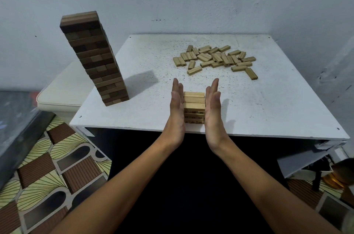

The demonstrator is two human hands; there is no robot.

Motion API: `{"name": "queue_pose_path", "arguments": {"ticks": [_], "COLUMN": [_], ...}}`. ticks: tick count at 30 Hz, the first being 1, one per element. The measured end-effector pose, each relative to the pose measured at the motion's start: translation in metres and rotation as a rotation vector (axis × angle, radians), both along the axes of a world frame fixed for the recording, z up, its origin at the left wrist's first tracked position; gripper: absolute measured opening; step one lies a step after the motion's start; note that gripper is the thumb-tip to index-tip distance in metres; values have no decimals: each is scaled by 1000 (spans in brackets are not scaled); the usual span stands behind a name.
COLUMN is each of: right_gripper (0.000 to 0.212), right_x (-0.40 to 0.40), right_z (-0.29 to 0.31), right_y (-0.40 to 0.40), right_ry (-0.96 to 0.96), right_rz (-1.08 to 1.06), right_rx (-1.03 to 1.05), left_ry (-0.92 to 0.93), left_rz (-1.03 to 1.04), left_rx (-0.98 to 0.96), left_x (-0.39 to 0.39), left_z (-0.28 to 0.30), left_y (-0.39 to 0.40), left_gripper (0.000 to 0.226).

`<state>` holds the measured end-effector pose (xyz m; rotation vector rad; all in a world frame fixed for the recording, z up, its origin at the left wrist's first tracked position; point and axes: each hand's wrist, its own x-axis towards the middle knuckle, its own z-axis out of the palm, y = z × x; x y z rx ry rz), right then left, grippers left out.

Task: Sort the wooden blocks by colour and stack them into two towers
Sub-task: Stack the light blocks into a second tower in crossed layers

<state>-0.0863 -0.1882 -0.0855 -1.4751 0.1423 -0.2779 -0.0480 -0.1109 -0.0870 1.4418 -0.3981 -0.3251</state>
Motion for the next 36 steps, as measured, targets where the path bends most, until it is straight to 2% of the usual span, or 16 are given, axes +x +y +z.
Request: {"name": "queue_pose_path", "arguments": {"ticks": [24,25,27,30,33,36], "right_gripper": [120,121,113,77,52,45], "right_x": [2,4,7,11,21,40], "right_z": [-5,-5,-3,0,-1,-6], "right_y": [-9,-14,-24,-42,-62,-86], "right_ry": [-4,2,29,59,75,108], "right_rz": [-19,-36,-68,-81,-106,-129], "right_rx": [28,47,60,25,-68,-226], "left_ry": [-16,-24,-55,-94,-148,-236], "left_rz": [15,23,42,76,92,96], "left_rx": [13,24,61,123,187,287], "left_x": [9,13,22,40,60,81], "left_z": [-6,-6,-6,-3,6,11], "left_y": [6,9,16,24,27,25], "left_gripper": [125,120,91,54,35,29]}}
